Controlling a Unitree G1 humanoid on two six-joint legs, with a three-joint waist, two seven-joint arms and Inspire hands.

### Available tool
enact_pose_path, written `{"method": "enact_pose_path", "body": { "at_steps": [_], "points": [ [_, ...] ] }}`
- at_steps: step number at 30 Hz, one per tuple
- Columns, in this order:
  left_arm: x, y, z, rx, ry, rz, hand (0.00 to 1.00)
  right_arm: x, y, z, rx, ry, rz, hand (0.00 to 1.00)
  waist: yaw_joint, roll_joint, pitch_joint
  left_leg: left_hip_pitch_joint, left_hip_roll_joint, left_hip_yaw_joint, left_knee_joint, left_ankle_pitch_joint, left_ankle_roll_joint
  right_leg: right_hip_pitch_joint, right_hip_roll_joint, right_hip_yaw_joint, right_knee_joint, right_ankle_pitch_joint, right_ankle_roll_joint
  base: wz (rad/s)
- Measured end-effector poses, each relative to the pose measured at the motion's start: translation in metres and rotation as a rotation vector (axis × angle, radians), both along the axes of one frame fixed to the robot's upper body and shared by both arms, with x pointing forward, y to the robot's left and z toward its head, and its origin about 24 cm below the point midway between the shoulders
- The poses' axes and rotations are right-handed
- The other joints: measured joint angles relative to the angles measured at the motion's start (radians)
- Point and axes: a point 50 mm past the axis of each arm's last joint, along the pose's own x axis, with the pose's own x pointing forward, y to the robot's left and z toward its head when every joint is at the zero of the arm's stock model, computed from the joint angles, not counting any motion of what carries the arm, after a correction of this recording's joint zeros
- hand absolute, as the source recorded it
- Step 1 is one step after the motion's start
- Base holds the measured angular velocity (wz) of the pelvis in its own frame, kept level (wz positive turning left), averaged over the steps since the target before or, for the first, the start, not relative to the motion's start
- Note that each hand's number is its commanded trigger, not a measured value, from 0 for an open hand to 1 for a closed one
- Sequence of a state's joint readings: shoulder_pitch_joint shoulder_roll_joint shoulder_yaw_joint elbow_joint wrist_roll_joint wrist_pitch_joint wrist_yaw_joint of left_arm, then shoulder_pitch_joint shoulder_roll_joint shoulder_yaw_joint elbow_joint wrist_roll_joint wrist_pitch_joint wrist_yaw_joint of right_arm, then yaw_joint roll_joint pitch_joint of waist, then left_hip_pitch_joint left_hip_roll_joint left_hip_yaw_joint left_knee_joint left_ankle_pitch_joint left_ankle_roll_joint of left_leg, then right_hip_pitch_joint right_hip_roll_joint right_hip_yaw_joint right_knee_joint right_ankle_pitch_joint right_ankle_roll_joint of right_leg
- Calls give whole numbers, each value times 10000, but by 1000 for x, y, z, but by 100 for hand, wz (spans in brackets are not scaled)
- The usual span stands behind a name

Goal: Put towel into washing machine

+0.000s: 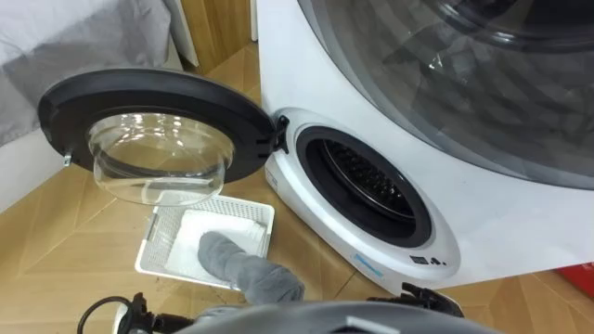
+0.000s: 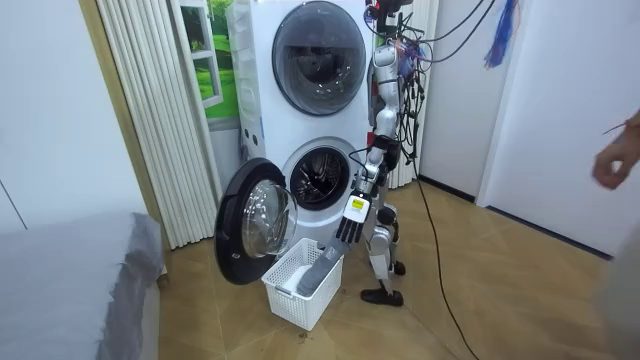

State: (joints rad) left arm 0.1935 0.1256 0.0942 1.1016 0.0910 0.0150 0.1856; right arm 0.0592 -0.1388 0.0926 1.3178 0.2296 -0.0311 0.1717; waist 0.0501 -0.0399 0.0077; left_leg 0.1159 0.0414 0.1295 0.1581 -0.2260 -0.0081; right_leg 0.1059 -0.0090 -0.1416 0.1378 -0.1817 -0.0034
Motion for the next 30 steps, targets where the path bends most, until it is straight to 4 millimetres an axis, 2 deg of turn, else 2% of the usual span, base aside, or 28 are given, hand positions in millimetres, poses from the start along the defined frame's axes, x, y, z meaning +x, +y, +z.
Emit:
{"method": "enact_pose_path", "body": {
  "at_steps": [13, 24, 26, 30],
  "points": [
    [3, -1, 0, -147, -35, -111, 0, 1, -2, 1, -6, -5, -15, 0, 5, 96, 1, -6, 1, 58, -57, -2, -1, -37, 3, -13, -10, 0, 1, 0],
    [12, -4, 0, 147, -88, -1190, 0, 2, -2, 1, 99, -140, -348, 0, -83, 123, 0, -76, -10, 23, -43, -1, -1, -95, -6, 8, -16, 0, 1, 0],
    [21, -5, 1, 289, -212, -1714, 0, 10, -1, 2, 89, -316, -93, 0, -264, 165, -24, -374, -10, 52, 68, -2, 2, -347, -9, 12, 21, 6, -4, 0],
    [46, -11, 5, 412, -905, -2724, 0, 18, 0, 3, 129, -584, 261, 0, -363, 242, -8, -722, -5, 97, 196, 6, 8, -730, -31, 29, 175, 12, -5, -3]
  ]
}}
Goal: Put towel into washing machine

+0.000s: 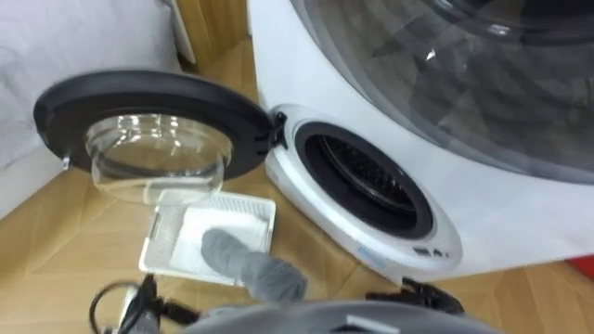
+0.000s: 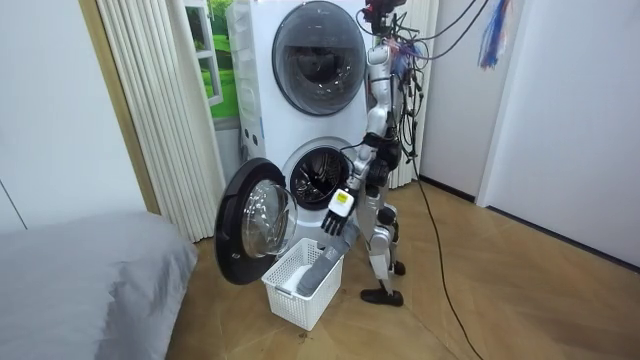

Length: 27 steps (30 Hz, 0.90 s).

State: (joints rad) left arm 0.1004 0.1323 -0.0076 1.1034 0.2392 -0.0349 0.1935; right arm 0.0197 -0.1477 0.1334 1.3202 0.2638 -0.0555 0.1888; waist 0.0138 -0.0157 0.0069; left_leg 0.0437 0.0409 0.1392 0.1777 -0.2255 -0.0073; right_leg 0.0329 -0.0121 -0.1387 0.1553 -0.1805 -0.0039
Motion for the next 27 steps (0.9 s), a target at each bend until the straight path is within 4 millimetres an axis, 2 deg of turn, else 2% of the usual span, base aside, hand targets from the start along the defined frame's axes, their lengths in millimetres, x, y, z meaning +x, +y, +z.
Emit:
{"method": "enact_pose_path", "body": {
  "at_steps": [5, 7, 8, 12, 15, 16, 17, 21, 24, 27],
  "points": [
    [35, -14, 5, 126, -702, -1863, 0, 16, 3, 2, 198, -383, 631, 0, -148, 236, 36, -573, -4, 7, 147, 10, 16, -715, -23, 74, 300, -1, -1, -8],
    [45, -18, 7, 146, -917, -2268, 0, 26, 5, 4, 233, -590, 1107, 0, -277, 268, 34, -889, -1, 69, 194, 33, 46, -1086, -26, 186, 516, -1, -2, -16],
    [49, -19, 8, 246, -886, -2643, 0, 35, 6, 6, 250, -756, 1365, 0, -317, 310, 78, -1026, -1, 134, 219, 46, 59, -1281, -35, 269, 597, -1, -2, -19],
    [66, -26, 11, 402, -1006, -3631, 0, 55, 12, 10, 202, -1065, 2341, 0, -434, 351, 127, -1594, -6, 224, 378, 63, 88, -1966, -75, 333, 907, 0, -4, -11],
    [80, -31, 14, 503, -1182, -4308, 0, 67, 15, 14, 159, -1219, 2958, 0, -501, 375, 215, -2149, -7, 220, 615, 73, 105, -2656, -114, 419, 1356, -1, -6, -7],
    [87, -33, 17, 626, -1331, -4683, 0, 71, 15, 15, 142, -1312, 2997, 0, -508, 383, 288, -2382, -13, 232, 705, 78, 115, -2973, -138, 427, 1553, -2, -6, -8],
    [94, -34, 20, 798, -1420, -5093, 0, 78, 16, 17, 142, -1451, 3073, 0, -518, 392, 402, -2629, -15, 235, 888, 78, 116, -3259, -157, 467, 1768, -2, -6, -10],
    [114, -37, 28, 1235, -1614, -5946, 0, 92, 20, 22, 283, -1841, 3230, 0, -637, 379, 541, -3434, -25, 234, 1317, 77, 117, -4094, -214, 515, 2209, -4, -9, -6],
    [133, -45, 37, 1649, -1989, -6869, 0, 104, 24, 26, 254, -2173, 3420, 0, -666, 337, 721, -4183, -17, 252, 1904, 65, 127, -4901, -279, 545, 2802, -9, -17, -7],
    [151, -57, 47, 2048, -2371, -7968, 0, 116, 29, 31, 220, -2509, 3581, 0, -702, 339, 758, -5130, -7, 243, 2572, 33, 169, -5769, -372, 485, 3266, -37, -63, -1]
  ]
}}
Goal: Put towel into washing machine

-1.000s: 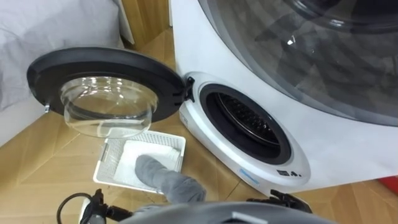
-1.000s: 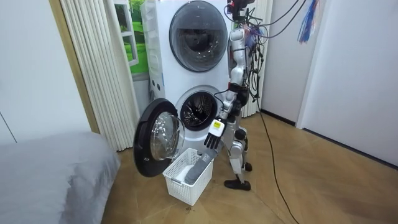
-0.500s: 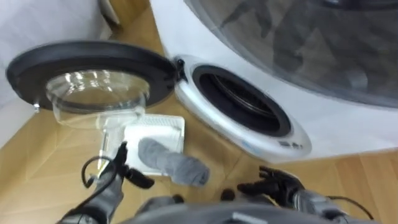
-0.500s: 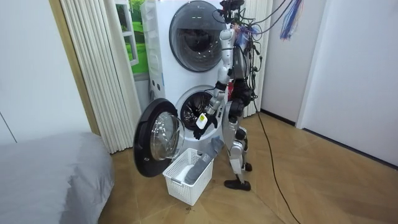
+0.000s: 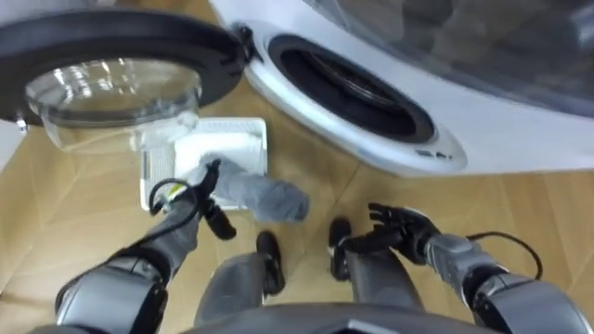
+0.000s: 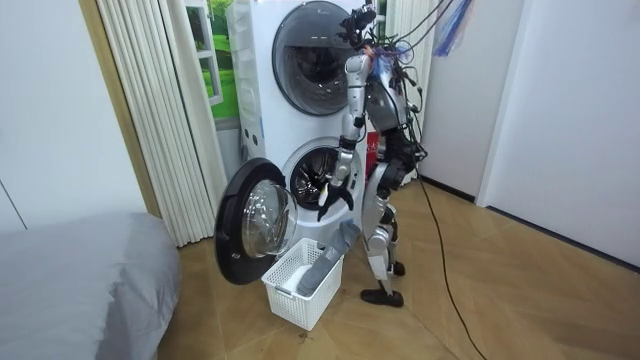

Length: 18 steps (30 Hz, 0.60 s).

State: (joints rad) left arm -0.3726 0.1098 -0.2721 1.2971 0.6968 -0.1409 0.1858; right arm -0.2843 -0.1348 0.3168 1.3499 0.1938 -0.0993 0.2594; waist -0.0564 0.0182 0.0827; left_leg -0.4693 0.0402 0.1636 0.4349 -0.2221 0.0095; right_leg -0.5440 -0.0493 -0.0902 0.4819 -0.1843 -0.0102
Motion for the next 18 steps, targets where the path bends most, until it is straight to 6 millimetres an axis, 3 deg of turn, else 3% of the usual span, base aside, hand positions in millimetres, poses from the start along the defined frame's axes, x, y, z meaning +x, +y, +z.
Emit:
{"method": "enact_pose_path", "body": {
  "at_steps": [2, 8, 18],
  "points": [
    [10, -7, 6, 354, -242, -768, 0, 11, 5, 5, -20, -266, 243, 0, -149, -11, 26, -658, 35, 14, 560, -133, 73, -558, -15, -3, 306, -105, -165, -2],
    [26, -15, 17, 1108, -859, -1894, 0, 32, 13, 16, 228, -1199, 160, 0, -338, -52, 130, -2126, 158, 26, 1719, -370, 168, -2064, -10, 193, 1348, -150, -228, -1],
    [45, -22, 34, 2104, -2156, -3123, 0, 61, 18, 37, 786, -2674, -289, 0, -410, -25, 142, -4834, 588, 278, 4046, -977, 268, -4868, 40, 437, 3387, -301, -387, -13]
  ]
}}
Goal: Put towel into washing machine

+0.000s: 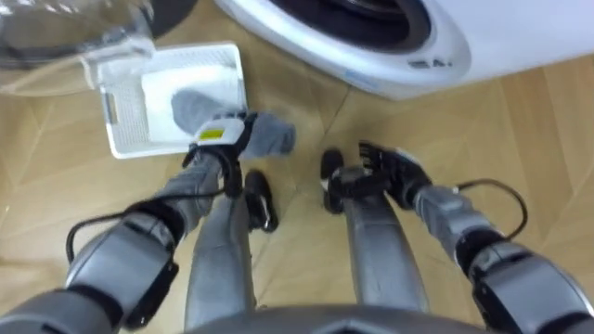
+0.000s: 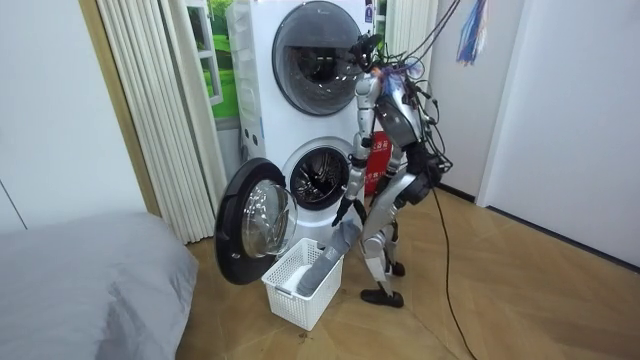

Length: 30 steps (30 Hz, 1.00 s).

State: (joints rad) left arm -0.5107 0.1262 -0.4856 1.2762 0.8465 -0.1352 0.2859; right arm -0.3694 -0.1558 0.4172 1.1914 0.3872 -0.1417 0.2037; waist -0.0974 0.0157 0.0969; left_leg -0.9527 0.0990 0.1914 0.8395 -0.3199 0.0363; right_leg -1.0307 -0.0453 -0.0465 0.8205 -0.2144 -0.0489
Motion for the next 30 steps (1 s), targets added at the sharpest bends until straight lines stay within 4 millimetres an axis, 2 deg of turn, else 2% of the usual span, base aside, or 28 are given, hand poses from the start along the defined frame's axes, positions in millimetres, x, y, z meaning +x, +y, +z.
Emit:
{"method": "enact_pose_path", "body": {
  "at_steps": [2, 7, 11, 20, 30],
  "points": [
    [6, 3, 5, 253, -365, -125, 0, 5, 3, 4, 318, -261, -183, 0, -44, 13, -8, -589, 125, -52, 507, -133, -18, -528, 41, -73, 382, -58, -71, -5],
    [16, 1, 15, 330, -926, -200, 0, 11, 4, 9, 376, -488, -217, 0, -101, -1, -17, -1276, 164, -81, 1409, -437, -46, -1272, -30, -50, 1355, -375, -131, 2],
    [22, 3, 21, 606, -1431, -344, 0, 18, 7, 16, 663, -949, -220, 0, -177, -1, -18, -2082, 299, -310, 2157, -625, -78, -1936, 17, -148, 1912, -464, -205, 1],
    [29, -1, 30, 889, -2298, -728, 0, 28, 8, 25, 1089, -1369, -523, 0, -136, -1, -19, -2996, 347, -419, 2748, -711, -29, -2774, -28, -237, 2414, -521, -234, 1],
    [33, 1, 35, 1117, -2700, -890, 0, 30, 3, 28, 1370, -1460, -847, 0, -167, -2, -18, -3372, 348, -614, 3046, -861, -65, -3045, -52, -383, 2646, -676, -274, 1]
  ]
}}
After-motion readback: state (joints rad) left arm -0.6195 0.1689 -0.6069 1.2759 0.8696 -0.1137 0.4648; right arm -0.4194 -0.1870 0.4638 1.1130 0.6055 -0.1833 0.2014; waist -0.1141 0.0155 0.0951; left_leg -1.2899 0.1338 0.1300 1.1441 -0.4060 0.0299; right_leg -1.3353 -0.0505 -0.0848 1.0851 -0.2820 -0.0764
